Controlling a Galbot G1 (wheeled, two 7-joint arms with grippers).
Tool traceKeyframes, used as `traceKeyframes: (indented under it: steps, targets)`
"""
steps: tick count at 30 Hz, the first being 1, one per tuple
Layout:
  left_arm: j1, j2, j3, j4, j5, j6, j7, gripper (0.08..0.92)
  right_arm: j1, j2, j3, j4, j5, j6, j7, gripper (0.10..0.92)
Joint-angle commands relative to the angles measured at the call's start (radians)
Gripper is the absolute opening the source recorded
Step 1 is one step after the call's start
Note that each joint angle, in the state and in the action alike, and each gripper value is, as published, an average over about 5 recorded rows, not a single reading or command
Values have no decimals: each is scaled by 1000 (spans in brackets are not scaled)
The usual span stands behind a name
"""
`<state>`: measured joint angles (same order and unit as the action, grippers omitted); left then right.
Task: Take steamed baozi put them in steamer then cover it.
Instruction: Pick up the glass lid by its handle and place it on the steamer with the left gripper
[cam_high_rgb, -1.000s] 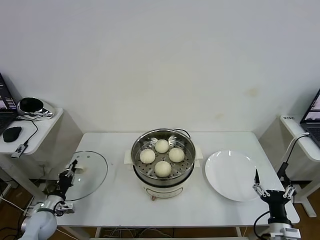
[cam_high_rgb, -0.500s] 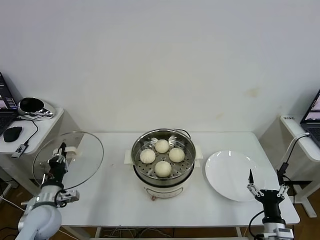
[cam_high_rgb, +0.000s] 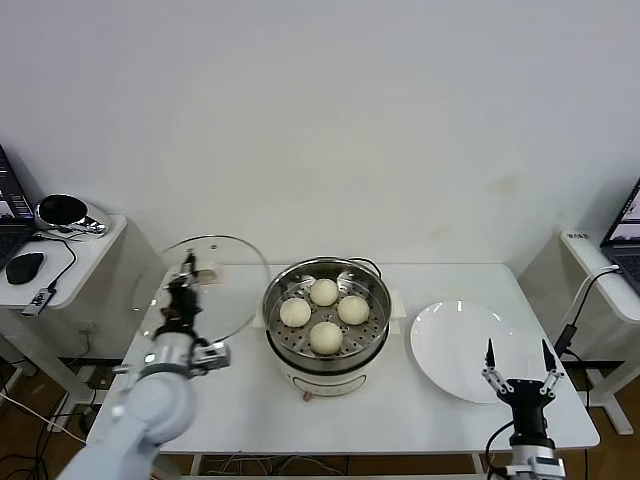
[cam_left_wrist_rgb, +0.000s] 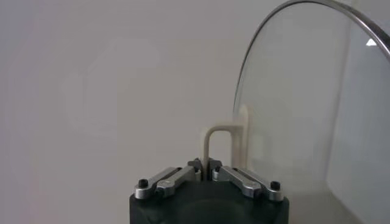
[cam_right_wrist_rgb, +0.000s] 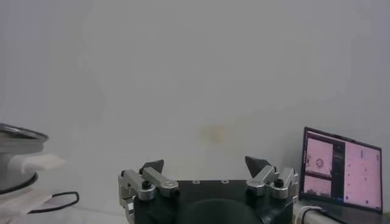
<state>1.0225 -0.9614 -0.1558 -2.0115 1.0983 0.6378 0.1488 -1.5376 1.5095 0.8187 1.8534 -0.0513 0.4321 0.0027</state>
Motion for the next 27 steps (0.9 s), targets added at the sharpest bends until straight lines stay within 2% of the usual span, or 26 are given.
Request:
traceKeyframes:
  steps: [1, 6, 10, 18, 27]
  targets:
    - [-238, -254, 321, 31, 329, 131, 269, 131, 7, 21, -21, -7, -69, 15, 14, 823]
    - [-234, -364, 352, 93, 391, 129, 293, 131, 10, 23, -32, -12, -74, 17, 15, 823]
    - [-228, -417, 366, 134, 405, 125, 279, 131, 10, 21, -34, -18, -73, 22, 15, 823]
    - [-201, -458, 387, 168, 419, 116, 251, 131, 8, 16, -33, -22, -64, 25, 16, 823]
    - [-176, -464, 382, 210, 430, 97, 223, 131, 2, 13, -35, -24, -60, 31, 15, 823]
